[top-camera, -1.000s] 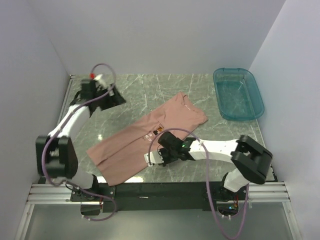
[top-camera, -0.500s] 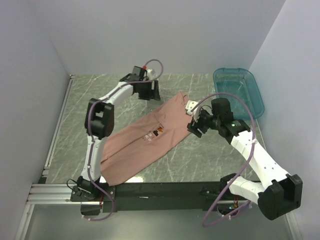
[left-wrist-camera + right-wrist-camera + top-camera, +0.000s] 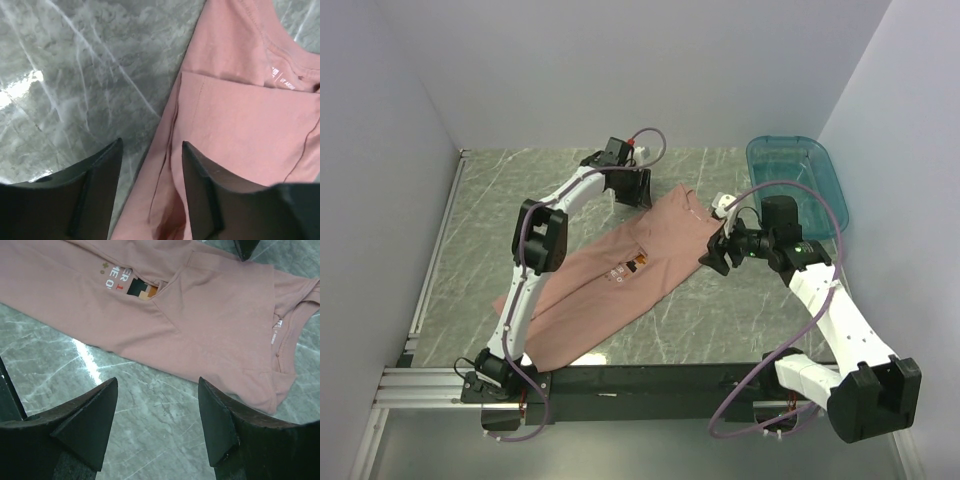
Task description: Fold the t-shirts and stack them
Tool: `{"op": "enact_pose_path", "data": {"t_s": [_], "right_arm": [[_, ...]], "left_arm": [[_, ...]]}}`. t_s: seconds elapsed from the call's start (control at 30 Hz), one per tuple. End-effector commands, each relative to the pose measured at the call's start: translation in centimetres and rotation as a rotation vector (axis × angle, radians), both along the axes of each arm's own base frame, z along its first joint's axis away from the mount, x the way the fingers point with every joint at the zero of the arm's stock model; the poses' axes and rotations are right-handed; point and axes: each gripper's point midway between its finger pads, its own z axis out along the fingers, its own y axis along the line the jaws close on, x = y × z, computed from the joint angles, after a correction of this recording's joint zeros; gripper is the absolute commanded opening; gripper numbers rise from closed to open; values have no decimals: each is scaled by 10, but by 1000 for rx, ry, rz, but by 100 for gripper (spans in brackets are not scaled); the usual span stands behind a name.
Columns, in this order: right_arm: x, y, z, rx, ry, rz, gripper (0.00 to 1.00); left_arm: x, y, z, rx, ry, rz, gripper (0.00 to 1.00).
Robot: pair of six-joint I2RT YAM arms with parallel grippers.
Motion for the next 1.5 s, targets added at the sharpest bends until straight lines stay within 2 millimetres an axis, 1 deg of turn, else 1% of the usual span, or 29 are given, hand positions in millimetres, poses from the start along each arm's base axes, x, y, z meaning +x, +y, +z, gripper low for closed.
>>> {"op": "enact_pose_path", "data": {"t_s": [0.0,0.17,0.2,0.37,0.4,0.43,0.5,0.6,0.63,0.7,0.73,0.77,0.87,0.9,0.93,0.97,1.0,1.03,1.07,1.1,1.13,1.17,1.2,1.23,1.3,1.33,1.4,1.43,1.47], "right_arm": [[-1,2,14,48,-33,11,72],[0,1,12,51,-24,8,72],[0,1,12,51,-21,7,72],[1,-1,10,50,-19,0,72],[0,-1,11,50,-21,2,72],[1,-1,10,49,-17,-1,72],[1,-2,9,47,-15,-2,71],[1,-2,8,45,-11,-5,72],[1,-3,7,42,-10,-6,72],[3,-4,7,37,-10,-11,71],[5,-5,5,32,-9,-19,71],[5,-5,5,30,-10,-23,71],[8,-7,1,21,3,-35,71],[9,-7,-1,21,13,-38,71],[10,-7,-3,20,18,-42,71],[11,-7,-4,17,22,-46,71],[12,-7,-6,18,36,-49,71],[13,-7,-6,19,42,-53,71],[14,-7,-7,20,50,-53,71],[14,-6,-8,21,64,-57,71],[14,-6,-9,22,71,-59,71],[15,-6,-9,23,74,-66,71],[16,-6,-11,22,87,-72,71],[16,-6,-13,20,94,-71,71],[18,-2,-18,19,131,-68,71],[18,1,-20,20,148,-63,71],[18,15,-29,21,213,-35,71],[20,21,-32,20,239,-40,71],[19,33,-36,18,269,-20,71]], "left_arm": [[-12,-7,-11,31,29,-45,53],[-25,-16,-19,13,69,-82,40],[-25,-16,-18,9,70,-81,33],[-16,-18,-9,2,41,-54,13],[-6,-12,-8,25,15,-16,0],[-1,-9,-5,23,14,24,0],[18,8,1,4,-4,110,0],[50,49,10,-49,12,300,0],[62,72,10,-63,29,383,0],[74,95,10,-58,27,457,0],[82,120,7,-31,27,533,0],[85,132,8,-19,25,567,0],[90,173,9,4,33,677,0],[84,182,0,19,56,698,0],[90,200,13,15,17,748,0],[89,209,13,20,14,774,0],[79,219,3,41,39,803,0],[81,238,15,25,23,865,0],[84,251,17,19,5,908,0],[76,261,9,18,33,943,0],[77,281,14,-18,43,1020,0],[77,286,16,-51,53,1038,0],[72,297,9,-77,87,1083,0],[70,310,12,-94,92,1110,0],[66,318,12,-104,97,1132,0],[66,325,22,-115,75,1141,0],[65,329,28,-134,64,1135,5],[68,335,40,-145,33,1127,11],[68,338,44,-147,24,1120,28]]}}
